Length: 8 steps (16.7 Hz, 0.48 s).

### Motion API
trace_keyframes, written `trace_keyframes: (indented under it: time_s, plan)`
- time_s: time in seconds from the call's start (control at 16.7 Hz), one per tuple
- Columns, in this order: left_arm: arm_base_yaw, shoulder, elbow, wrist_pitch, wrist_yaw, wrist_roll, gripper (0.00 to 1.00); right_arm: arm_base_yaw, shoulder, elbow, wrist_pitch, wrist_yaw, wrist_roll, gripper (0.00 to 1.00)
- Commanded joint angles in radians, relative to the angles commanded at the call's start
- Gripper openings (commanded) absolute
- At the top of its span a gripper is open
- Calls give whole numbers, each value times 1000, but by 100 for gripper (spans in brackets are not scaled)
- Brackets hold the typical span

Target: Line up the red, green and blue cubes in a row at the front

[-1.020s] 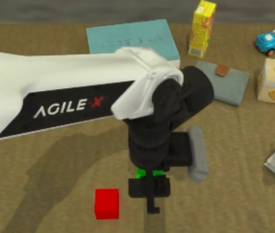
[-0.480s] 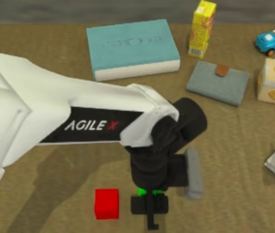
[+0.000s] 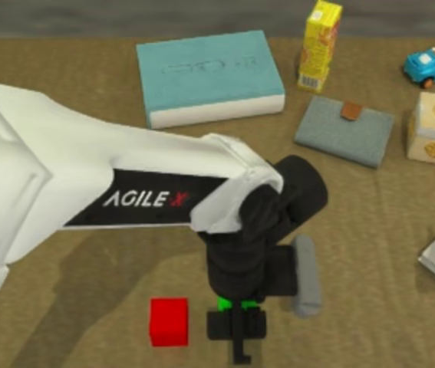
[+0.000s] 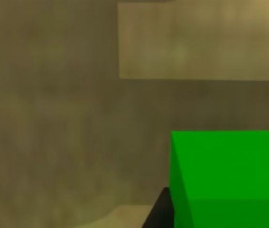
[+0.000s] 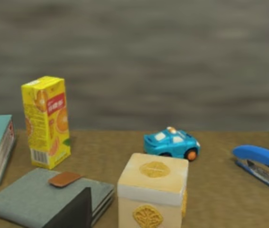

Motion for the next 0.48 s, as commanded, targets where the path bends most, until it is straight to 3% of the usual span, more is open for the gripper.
trace_keyframes:
  time_s: [0.48]
  plan:
    - [0, 0, 0, 0, 0, 0, 90, 0, 0, 0, 0, 0, 0, 100]
